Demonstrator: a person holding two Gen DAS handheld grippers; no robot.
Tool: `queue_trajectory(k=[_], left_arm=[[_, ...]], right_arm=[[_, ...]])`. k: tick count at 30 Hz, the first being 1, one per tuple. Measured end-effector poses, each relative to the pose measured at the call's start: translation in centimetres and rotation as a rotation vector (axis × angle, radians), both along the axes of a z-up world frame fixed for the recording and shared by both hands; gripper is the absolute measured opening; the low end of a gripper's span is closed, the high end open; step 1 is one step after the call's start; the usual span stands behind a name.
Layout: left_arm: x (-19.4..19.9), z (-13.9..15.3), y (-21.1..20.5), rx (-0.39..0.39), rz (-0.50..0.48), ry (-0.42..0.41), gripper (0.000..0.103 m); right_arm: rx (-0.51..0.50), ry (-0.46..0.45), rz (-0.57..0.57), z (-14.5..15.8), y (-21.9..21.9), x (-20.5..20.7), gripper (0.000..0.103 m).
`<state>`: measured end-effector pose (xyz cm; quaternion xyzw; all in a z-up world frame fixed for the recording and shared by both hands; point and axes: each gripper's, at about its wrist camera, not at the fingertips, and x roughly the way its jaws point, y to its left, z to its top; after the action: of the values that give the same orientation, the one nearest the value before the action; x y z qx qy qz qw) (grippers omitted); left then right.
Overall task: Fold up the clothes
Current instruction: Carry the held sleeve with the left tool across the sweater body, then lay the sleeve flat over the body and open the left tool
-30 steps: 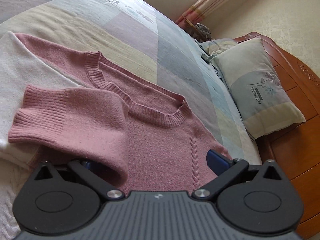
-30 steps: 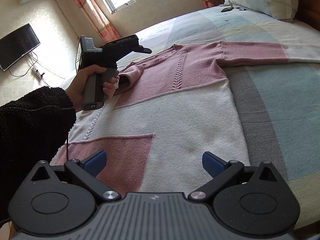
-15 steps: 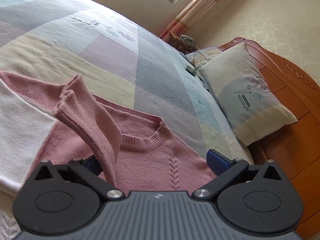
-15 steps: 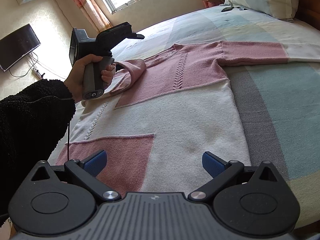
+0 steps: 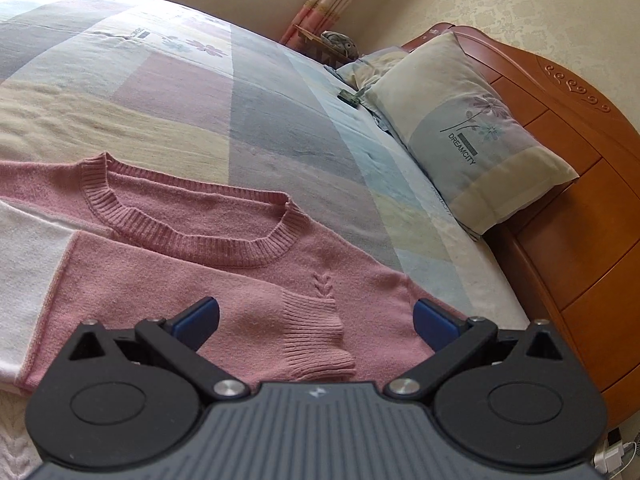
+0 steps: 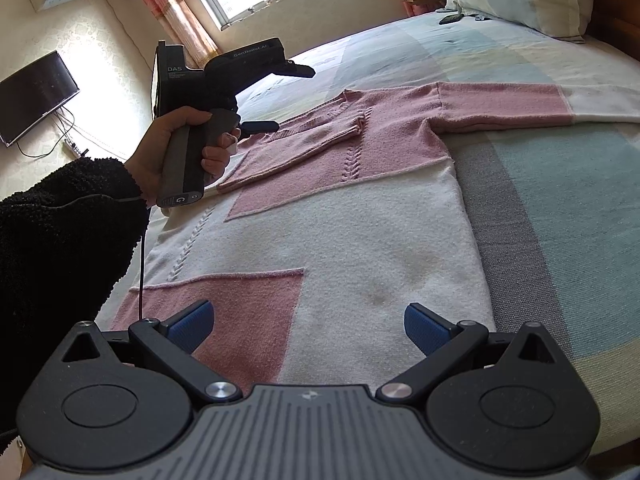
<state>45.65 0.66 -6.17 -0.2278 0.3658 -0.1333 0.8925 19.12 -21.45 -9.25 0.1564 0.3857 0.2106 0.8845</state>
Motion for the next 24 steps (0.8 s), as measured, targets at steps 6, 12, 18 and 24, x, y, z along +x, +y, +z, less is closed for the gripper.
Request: queue_trajectory(k=[6,12,18,24], left_arm=[[-0.8,0.4,5.0,0.121,0.068,0.03,0.102],[-2.8,-0.9,11.7,0.122,0.211,0.067,0.102],[-3.9,-2.7,15.7,0.052,0.285,0.1,0.102],[-4.2,-1.9,17.3,0.04,0.315,0.068,0.102]], right_arm=[[-0.002,0.007,-0.003,-0.1,0.2,0.2,0.103],[-0.009,0.016,0.007,-0.4,0.9,0.6,0.103],[-0.02,0.031,0.019,-0.6,1.8,0.8,0.103],[-0.029,0.042,0.023,-0.7,2.5,1.2,0.103]])
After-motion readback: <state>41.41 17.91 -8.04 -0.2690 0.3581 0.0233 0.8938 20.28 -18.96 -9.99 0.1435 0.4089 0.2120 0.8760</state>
